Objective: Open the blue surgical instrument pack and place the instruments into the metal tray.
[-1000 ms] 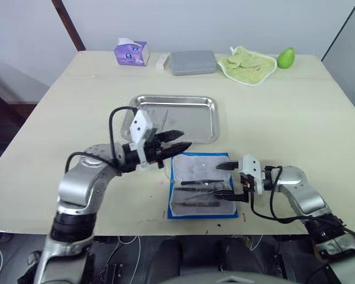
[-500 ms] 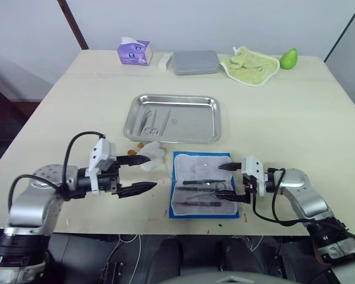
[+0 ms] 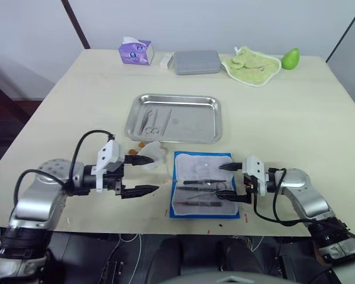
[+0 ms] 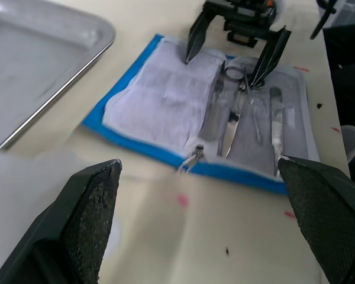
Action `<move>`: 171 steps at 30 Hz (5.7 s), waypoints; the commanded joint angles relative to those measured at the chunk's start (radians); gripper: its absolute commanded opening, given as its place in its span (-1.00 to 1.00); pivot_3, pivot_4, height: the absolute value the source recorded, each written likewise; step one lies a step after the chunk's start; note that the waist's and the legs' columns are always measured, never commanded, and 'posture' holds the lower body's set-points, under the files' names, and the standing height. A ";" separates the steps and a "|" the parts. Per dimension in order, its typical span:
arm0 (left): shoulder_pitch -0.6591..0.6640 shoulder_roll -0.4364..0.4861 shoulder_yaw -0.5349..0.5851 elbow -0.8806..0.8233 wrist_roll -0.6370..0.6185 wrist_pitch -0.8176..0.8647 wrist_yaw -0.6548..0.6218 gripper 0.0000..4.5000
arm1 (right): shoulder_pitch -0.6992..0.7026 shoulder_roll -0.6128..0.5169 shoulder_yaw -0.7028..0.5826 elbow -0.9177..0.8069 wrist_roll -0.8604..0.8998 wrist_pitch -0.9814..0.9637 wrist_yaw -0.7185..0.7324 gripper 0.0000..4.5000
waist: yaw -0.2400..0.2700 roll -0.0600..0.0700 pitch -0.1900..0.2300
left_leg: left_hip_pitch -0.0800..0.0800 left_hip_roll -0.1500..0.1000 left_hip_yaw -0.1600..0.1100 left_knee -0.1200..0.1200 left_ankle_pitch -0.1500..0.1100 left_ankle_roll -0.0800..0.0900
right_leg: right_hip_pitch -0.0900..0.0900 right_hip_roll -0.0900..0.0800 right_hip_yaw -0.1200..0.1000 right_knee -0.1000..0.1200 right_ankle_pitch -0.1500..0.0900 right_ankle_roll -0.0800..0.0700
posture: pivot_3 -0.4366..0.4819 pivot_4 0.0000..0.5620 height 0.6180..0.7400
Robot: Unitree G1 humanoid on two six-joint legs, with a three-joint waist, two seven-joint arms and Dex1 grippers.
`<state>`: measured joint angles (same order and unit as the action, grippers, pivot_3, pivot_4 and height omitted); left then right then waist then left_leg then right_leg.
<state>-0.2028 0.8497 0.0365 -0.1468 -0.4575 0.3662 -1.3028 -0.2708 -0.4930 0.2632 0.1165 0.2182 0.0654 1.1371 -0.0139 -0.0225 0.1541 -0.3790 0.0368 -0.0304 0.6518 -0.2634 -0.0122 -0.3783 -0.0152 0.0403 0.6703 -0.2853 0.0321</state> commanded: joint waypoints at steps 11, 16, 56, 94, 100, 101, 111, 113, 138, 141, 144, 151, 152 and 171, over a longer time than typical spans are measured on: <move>-0.147 -0.117 -0.231 0.079 0.164 -0.066 0.034 0.29 | 0.025 -0.005 0.042 0.049 -0.043 0.051 -0.017 1.00 | -0.002 0.000 0.000 | 0.000 0.000 0.003 0.000 0.000 0.000 | 0.000 0.003 0.001 0.000 0.000 0.000 | -0.05 -0.47 1.00; -0.185 -0.165 -0.276 0.127 0.209 -0.068 0.052 0.29 | 0.031 -0.008 0.041 0.042 -0.042 0.054 -0.021 1.00 | -0.003 0.000 0.000 | 0.000 0.000 0.003 0.000 0.000 0.000 | 0.000 0.003 0.001 0.000 0.000 0.000 | -0.05 -0.47 1.00; -0.287 -0.176 -0.384 0.051 0.306 0.051 -0.009 -0.98 | 0.022 -0.003 0.075 0.063 -0.087 0.059 -0.045 1.00 | -0.004 0.000 -0.001 | 0.000 0.000 0.003 0.001 0.000 0.000 | 0.000 0.004 0.001 0.000 0.000 0.000 | -0.05 -0.47 1.00; -0.265 0.150 -0.249 -0.013 0.217 0.131 -0.108 -0.98 | -0.006 -0.016 0.108 0.090 -0.090 0.082 -0.035 1.00 | -0.025 0.000 0.000 | 0.001 0.002 0.002 0.000 0.000 0.000 | -0.001 0.006 0.001 0.002 -0.002 -0.002 | -0.05 -0.47 1.00; -0.185 0.180 -0.152 -0.023 0.169 0.096 -0.105 -0.98 | -0.009 -0.018 0.108 0.093 -0.089 0.080 -0.029 1.00 | -0.026 0.000 0.000 | 0.001 0.002 0.002 0.000 0.000 0.000 | -0.001 0.006 0.001 0.002 -0.002 -0.003 | -0.05 -0.47 1.00; -0.170 0.183 -0.128 -0.028 0.152 0.098 -0.104 -0.98 | -0.010 -0.019 0.108 0.094 -0.089 0.078 -0.028 1.00 | -0.026 0.000 0.000 | 0.001 0.002 0.002 0.000 0.000 0.000 | -0.001 0.006 0.001 0.002 -0.002 -0.003 | -0.05 -0.47 1.00; -0.050 0.167 0.101 -0.060 0.005 0.157 -0.016 -0.98 | -0.018 -0.021 0.104 0.105 -0.088 0.071 -0.016 1.00 | -0.023 0.000 0.000 | 0.001 0.002 0.002 0.000 0.000 0.000 | -0.001 0.005 0.001 0.002 -0.002 -0.002 | -0.05 -0.47 1.00; -0.039 0.127 0.155 -0.081 -0.036 0.220 0.065 -0.98 | -0.021 -0.021 0.104 0.107 -0.088 0.070 -0.014 1.00 | -0.023 0.000 0.000 | 0.001 0.002 0.001 0.000 0.000 0.000 | -0.001 0.005 0.001 0.002 -0.002 -0.002 | -0.05 -0.47 1.00; -0.492 -0.599 0.177 -0.084 0.134 0.917 1.301 -0.98 | -0.044 -0.021 0.104 0.130 -0.090 0.061 0.004 1.00 | -0.022 -0.003 -0.002 | 0.002 -0.001 -0.005 0.001 0.000 -0.001 | 0.001 0.001 0.000 0.006 -0.001 -0.002 | -0.05 -0.47 1.00; -0.521 -0.627 0.155 -0.017 0.180 0.884 1.337 -0.98 | -0.042 -0.022 0.104 0.127 -0.089 0.064 0.004 1.00 | -0.021 -0.003 -0.002 | 0.002 -0.002 -0.004 0.001 0.000 -0.001 | 0.001 0.000 0.000 0.006 -0.001 -0.002 | -0.05 -0.47 1.00; -0.545 -0.652 0.147 0.043 0.199 0.850 1.347 -0.98 | -0.039 -0.022 0.102 0.125 -0.088 0.064 0.002 1.00 | -0.022 -0.003 -0.002 | 0.002 -0.002 -0.005 0.001 0.000 -0.001 | 0.001 0.000 0.000 0.007 -0.001 -0.002 | -0.05 -0.47 1.00; -0.568 -0.695 0.099 0.163 0.237 0.773 1.346 -0.98 | -0.030 -0.025 0.101 0.111 -0.086 0.072 0.000 1.00 | -0.021 -0.003 -0.002 | 0.002 -0.003 -0.005 0.001 0.001 -0.003 | 0.001 -0.001 -0.001 0.007 -0.001 -0.002 | -0.05 -0.47 1.00; -0.566 -0.699 0.096 0.173 0.242 0.764 1.346 -0.98 | -0.030 -0.025 0.100 0.111 -0.086 0.072 0.000 1.00 | -0.021 -0.003 -0.002 | 0.002 -0.004 -0.005 0.001 0.001 -0.003 | 0.001 -0.001 0.000 0.007 -0.001 -0.002 | -0.05 -0.47 1.00; -0.539 -0.703 0.076 0.252 0.291 0.695 1.323 -0.98 | -0.021 -0.030 0.097 0.100 -0.084 0.076 0.001 1.00 | -0.020 -0.003 -0.002 | 0.002 -0.004 -0.005 0.001 0.001 -0.003 | 0.001 -0.001 -0.001 0.006 -0.001 -0.002 | -0.05 -0.47 1.00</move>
<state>-0.7402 0.1430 0.1100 0.1120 -0.1770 1.0813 0.0224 -0.3419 -0.4942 0.3205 0.1505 0.2034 0.0851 1.1509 -0.0343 -0.0255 0.1519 -0.3773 0.0326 -0.0355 0.6530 -0.2620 -0.0150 -0.3774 -0.0164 0.0392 0.6767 -0.2860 0.0305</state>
